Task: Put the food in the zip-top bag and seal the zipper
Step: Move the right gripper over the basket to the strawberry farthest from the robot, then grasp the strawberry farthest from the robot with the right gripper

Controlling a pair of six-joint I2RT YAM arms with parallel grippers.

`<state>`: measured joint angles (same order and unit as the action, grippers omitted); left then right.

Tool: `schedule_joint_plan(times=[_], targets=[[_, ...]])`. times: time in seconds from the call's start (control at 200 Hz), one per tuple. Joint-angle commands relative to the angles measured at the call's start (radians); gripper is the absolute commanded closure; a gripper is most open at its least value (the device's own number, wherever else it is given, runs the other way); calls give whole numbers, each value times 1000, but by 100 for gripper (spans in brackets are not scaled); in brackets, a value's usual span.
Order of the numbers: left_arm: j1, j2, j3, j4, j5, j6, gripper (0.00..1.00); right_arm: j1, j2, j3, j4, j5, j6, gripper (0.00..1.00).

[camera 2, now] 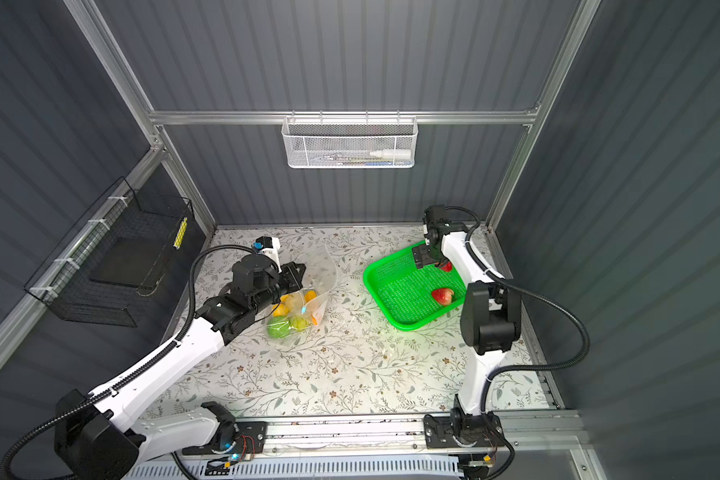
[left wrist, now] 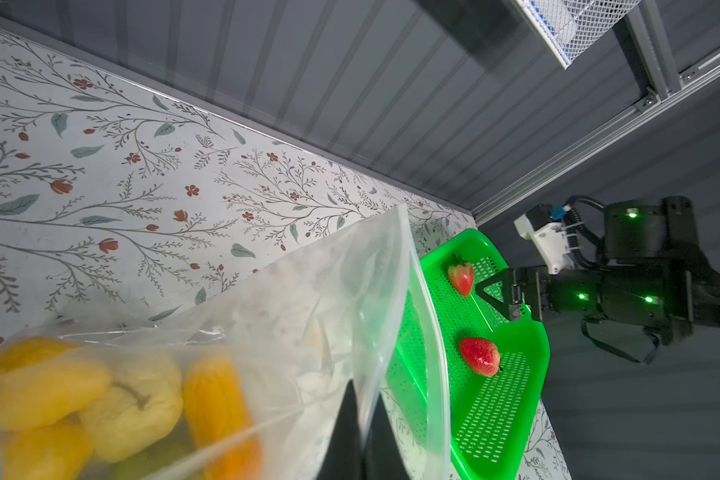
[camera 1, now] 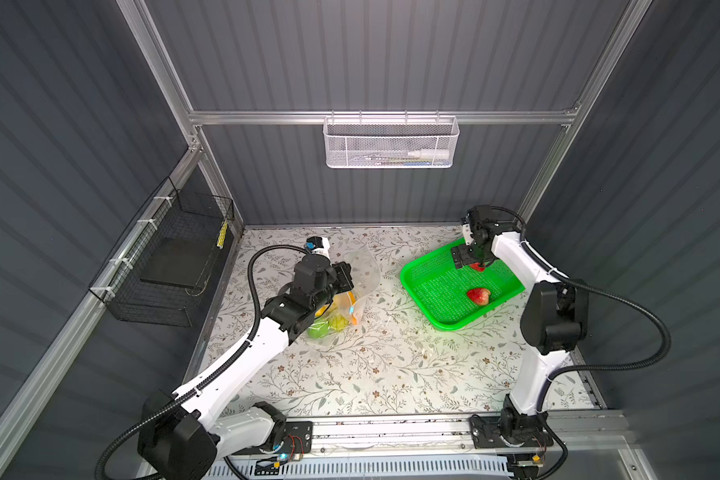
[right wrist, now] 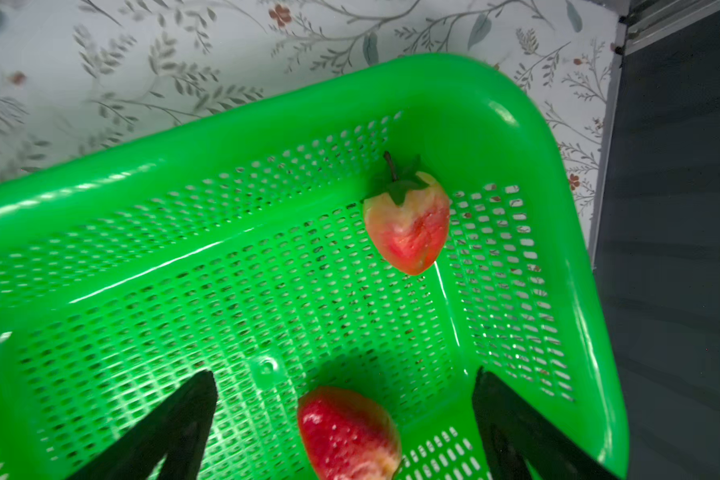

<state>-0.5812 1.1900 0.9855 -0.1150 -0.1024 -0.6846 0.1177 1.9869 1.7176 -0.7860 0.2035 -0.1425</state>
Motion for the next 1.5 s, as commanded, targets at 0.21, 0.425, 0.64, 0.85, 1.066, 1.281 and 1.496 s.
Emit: schedule_joint_plan(times=[0.21,0.425,0.64,0.85,1.066,1.281,1.496], targets=[[0,33,58,-18,25,17,100,-45,140,117,-19,93,-136,1],[0,46,79,-34,24,20,100,-68,204,132,70,98,-164,1],[0,49,89,-40,24,14,100,-76,257,154,120,93,-177,2],[0,51,84,-39,28,1,100,-76,319,212,109,37,-160,5],[0,40,84,-49,22,1,100,-76,364,263,59,-43,-134,11],[0,39,84,-54,25,-8,100,-76,355,253,44,-101,-115,19],[0,36,80,-49,30,-12,100,-76,350,229,63,-89,-123,31]])
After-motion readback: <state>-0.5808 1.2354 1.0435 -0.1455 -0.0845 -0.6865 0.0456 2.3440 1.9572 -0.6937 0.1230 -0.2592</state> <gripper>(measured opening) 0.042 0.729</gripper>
